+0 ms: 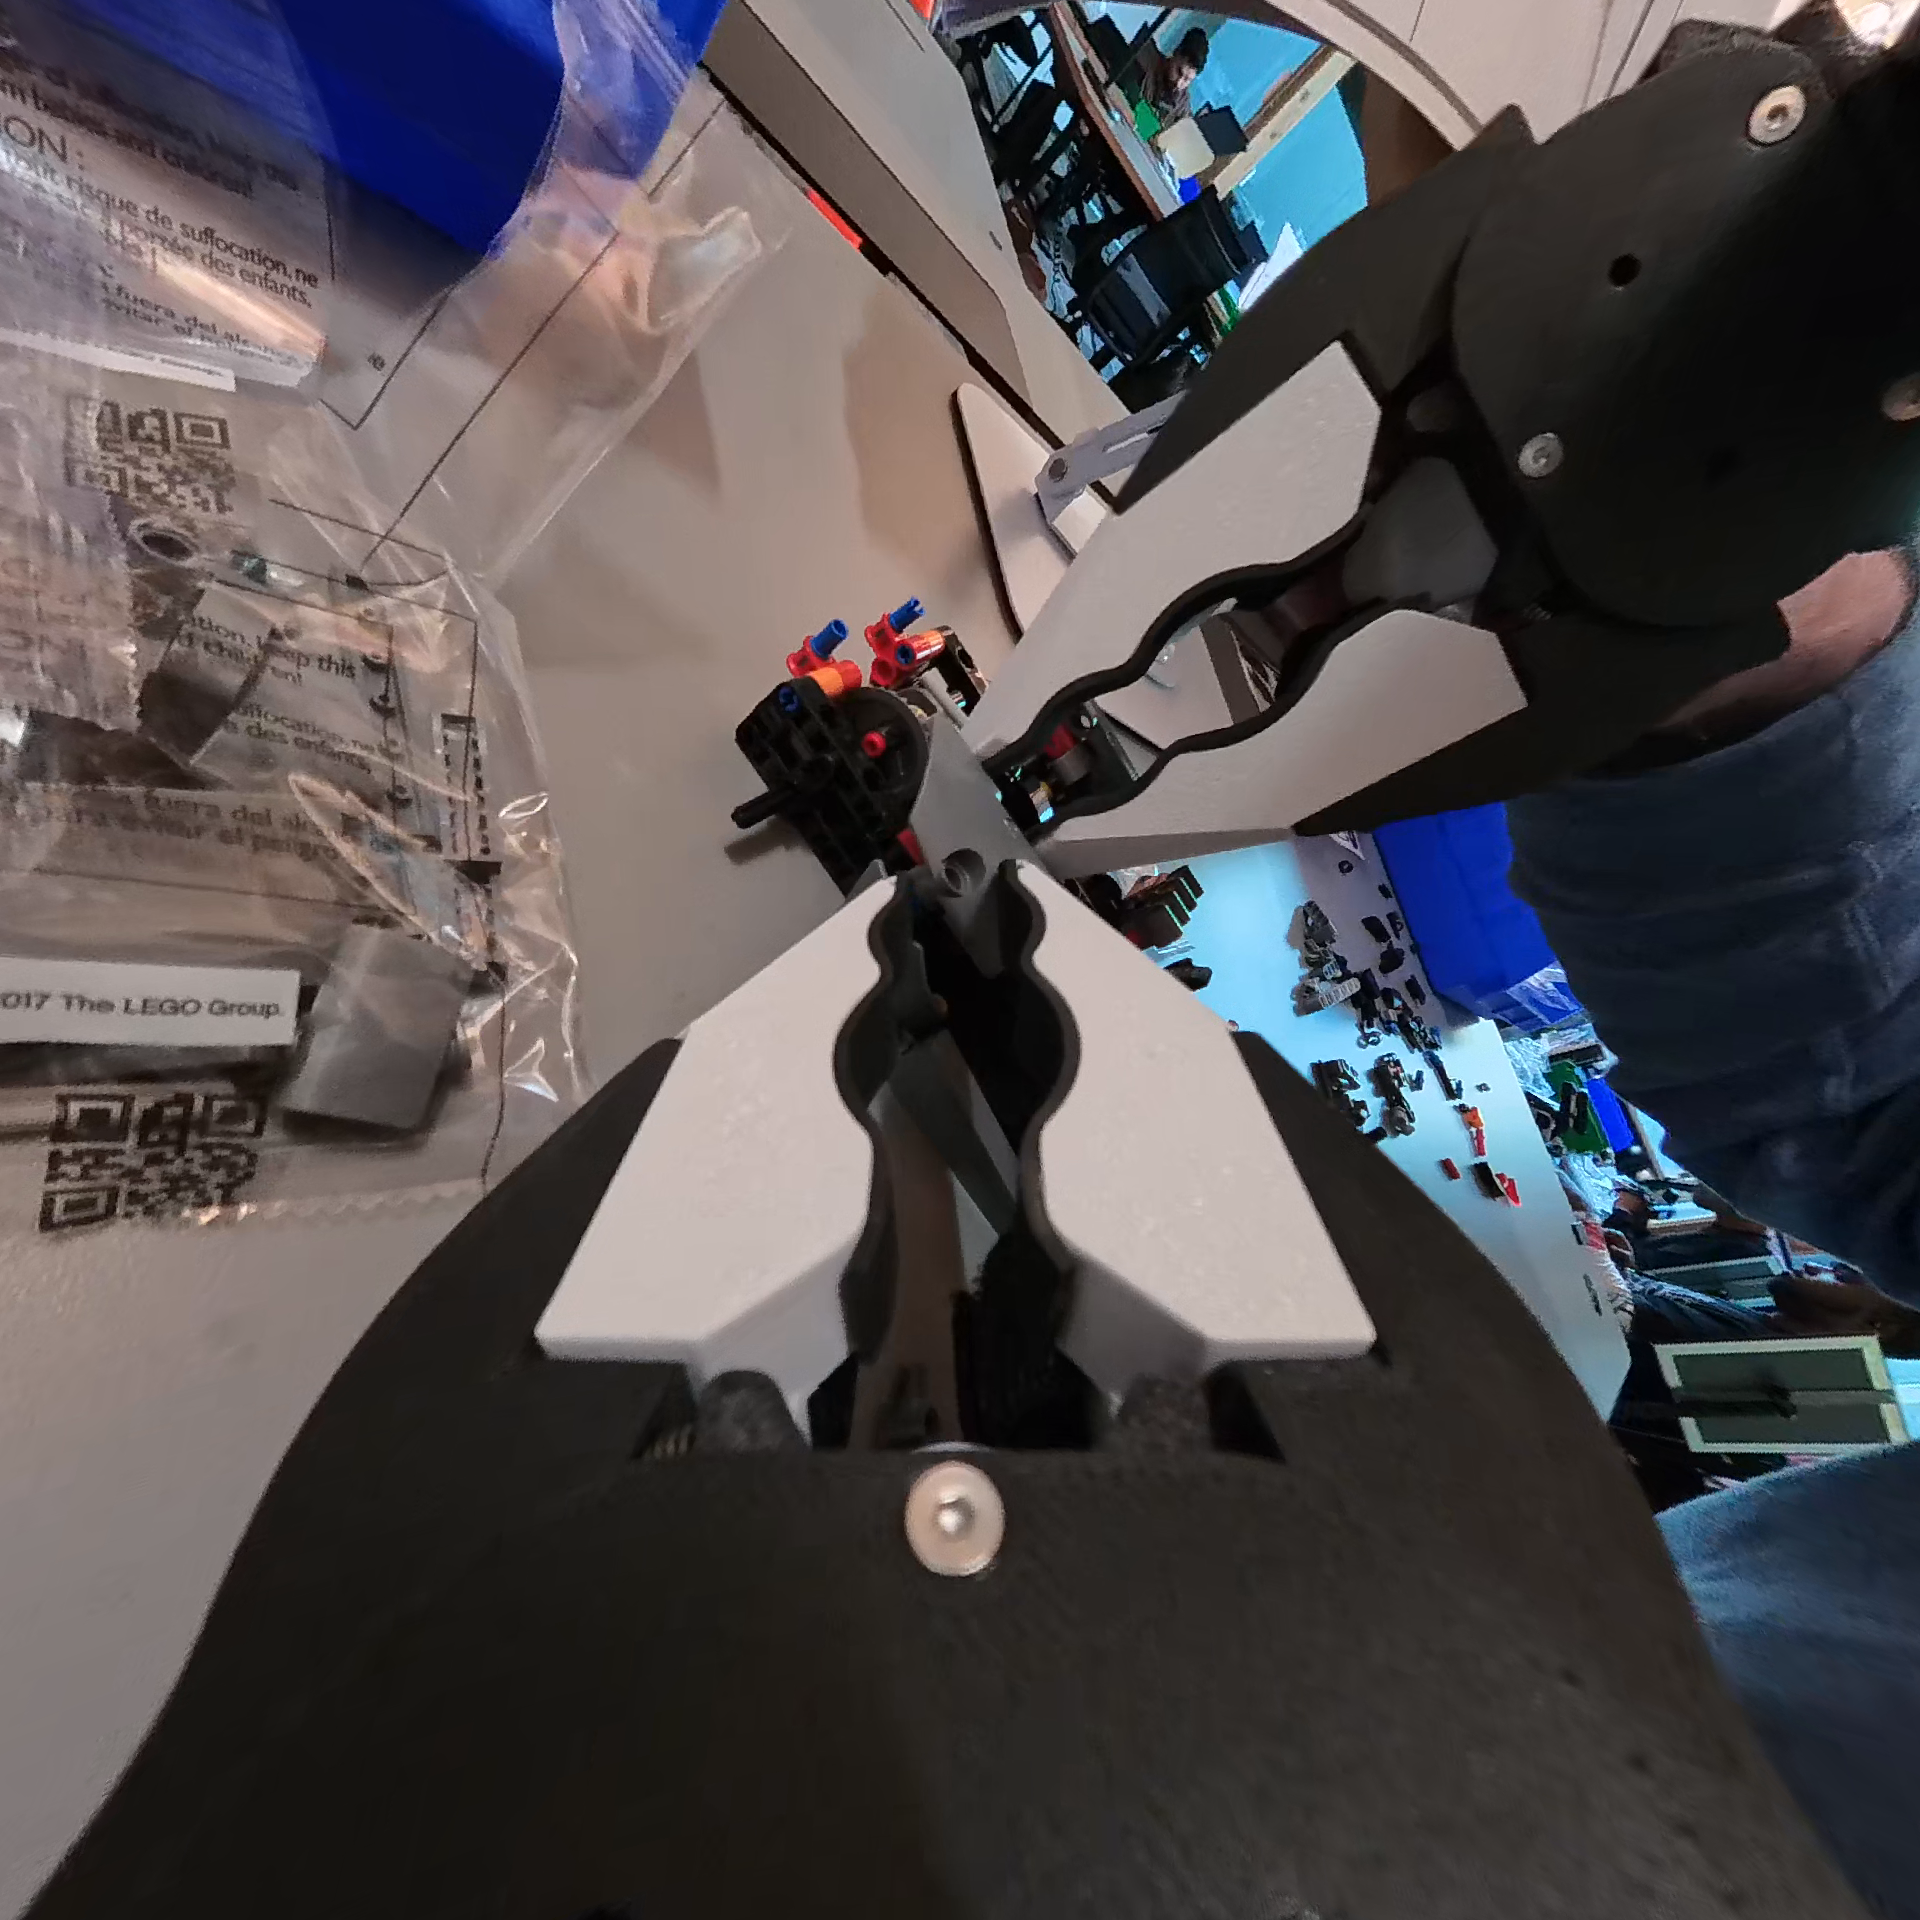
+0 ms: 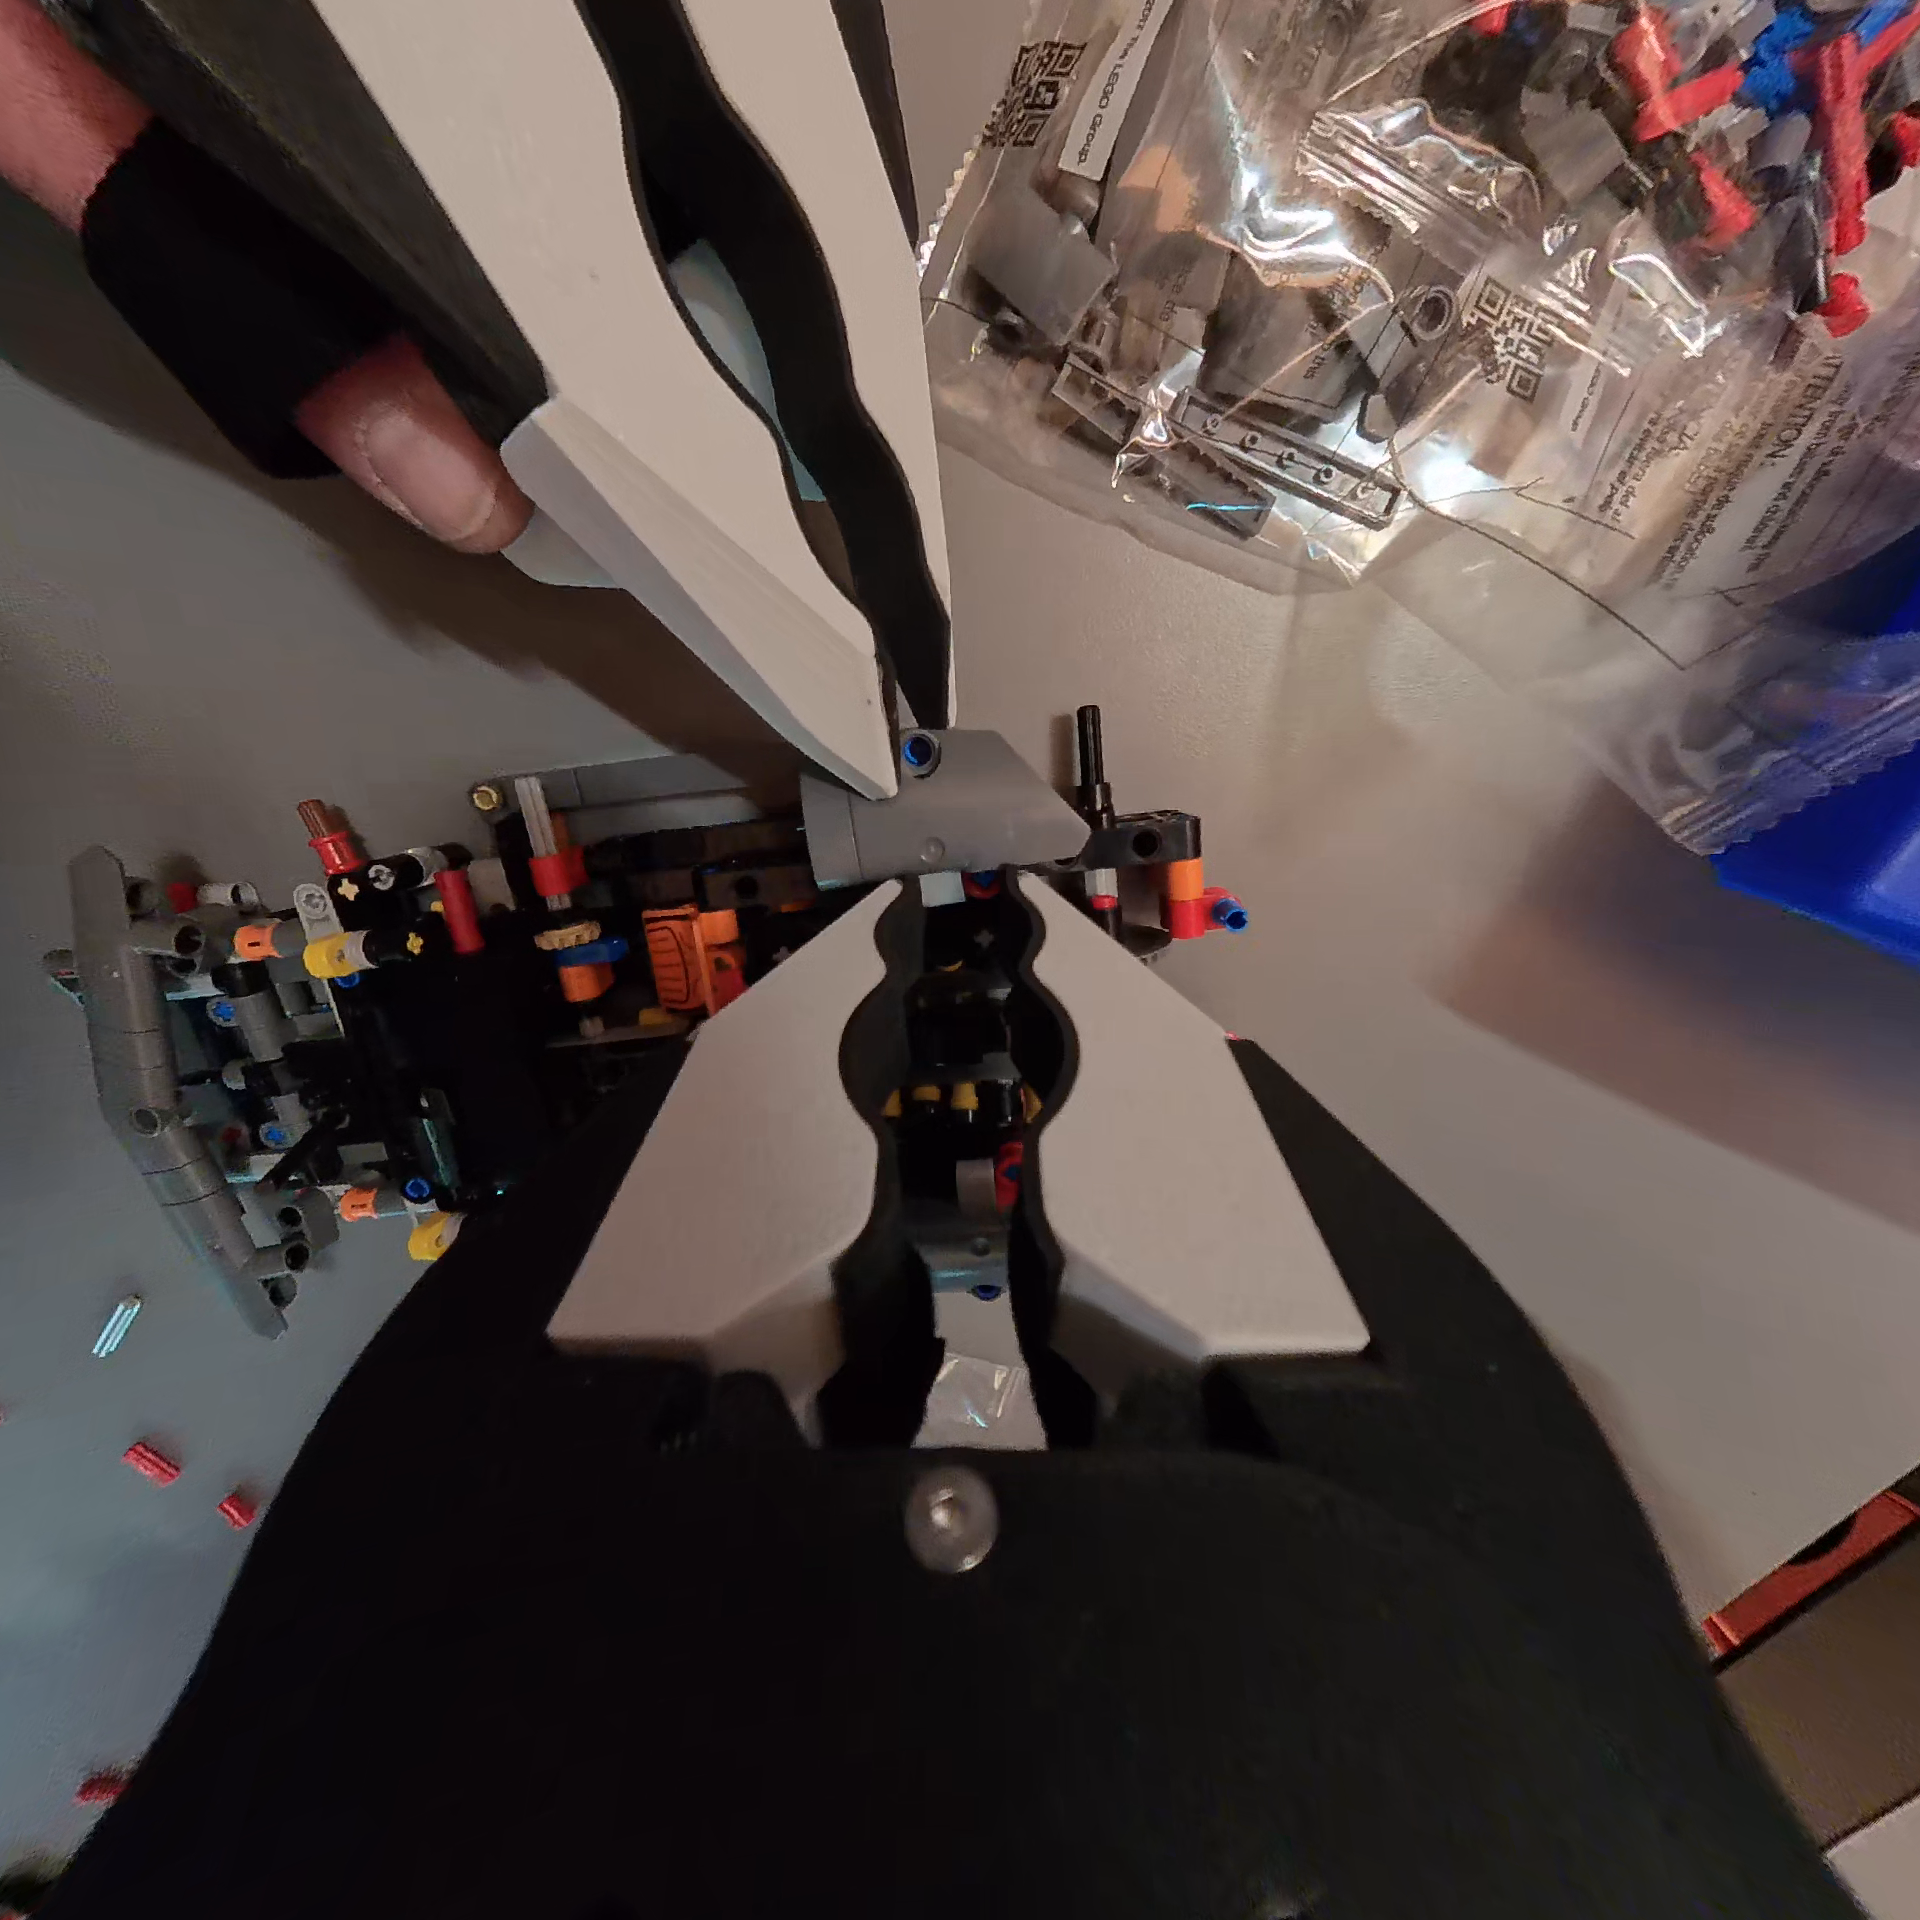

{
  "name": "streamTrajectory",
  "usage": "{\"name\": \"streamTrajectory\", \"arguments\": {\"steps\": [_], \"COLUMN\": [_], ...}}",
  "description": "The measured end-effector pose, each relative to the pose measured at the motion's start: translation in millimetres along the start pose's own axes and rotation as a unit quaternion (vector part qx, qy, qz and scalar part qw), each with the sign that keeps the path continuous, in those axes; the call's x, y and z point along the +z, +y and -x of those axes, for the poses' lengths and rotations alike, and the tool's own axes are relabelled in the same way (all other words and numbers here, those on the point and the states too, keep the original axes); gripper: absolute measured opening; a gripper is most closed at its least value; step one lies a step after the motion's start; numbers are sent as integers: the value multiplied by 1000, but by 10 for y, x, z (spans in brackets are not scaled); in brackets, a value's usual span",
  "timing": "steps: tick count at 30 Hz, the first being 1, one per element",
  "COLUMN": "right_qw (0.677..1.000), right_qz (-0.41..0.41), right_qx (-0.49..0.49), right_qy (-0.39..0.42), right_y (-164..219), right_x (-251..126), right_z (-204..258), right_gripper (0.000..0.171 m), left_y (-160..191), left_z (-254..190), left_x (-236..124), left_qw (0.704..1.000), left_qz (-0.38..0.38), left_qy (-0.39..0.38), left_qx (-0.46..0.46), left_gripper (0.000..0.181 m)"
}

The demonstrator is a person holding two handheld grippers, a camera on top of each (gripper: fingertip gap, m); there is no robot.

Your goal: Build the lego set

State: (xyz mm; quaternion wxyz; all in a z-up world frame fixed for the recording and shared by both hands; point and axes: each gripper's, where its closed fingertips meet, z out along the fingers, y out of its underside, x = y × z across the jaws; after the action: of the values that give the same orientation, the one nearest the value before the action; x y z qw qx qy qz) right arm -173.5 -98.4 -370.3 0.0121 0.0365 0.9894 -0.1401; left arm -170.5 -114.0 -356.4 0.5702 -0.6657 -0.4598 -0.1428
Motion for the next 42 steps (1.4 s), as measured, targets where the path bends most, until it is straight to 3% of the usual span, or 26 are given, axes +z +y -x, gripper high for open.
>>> {"name": "streamTrajectory", "arguments": {"steps": [1, 6, 17, 42], "right_qw": [1000, 1000, 995, 994], "right_qz": [-2, -22, -94, -104], "right_qx": [2, 20, 39, 21], "right_qy": [1, 6, -14, -6], "right_y": [-3, -6, -15, 13], "right_x": [-1, -40, -85, -138], "right_z": [-1, -40, -16, -39], "right_gripper": [12, 19, 10, 8], "left_y": [-1, -5, -30, -52], "left_z": [0, -2, 4, 13], "left_x": [-1, 5, 23, 57], "left_qw": [1000, 1000, 1000, 999], "left_qz": [1, 7, 11, 20], "left_qy": [2, 10, 18, 27], "left_qx": [-3, -5, -4, -6], "left_gripper": [14, 14, 14, 13]}}
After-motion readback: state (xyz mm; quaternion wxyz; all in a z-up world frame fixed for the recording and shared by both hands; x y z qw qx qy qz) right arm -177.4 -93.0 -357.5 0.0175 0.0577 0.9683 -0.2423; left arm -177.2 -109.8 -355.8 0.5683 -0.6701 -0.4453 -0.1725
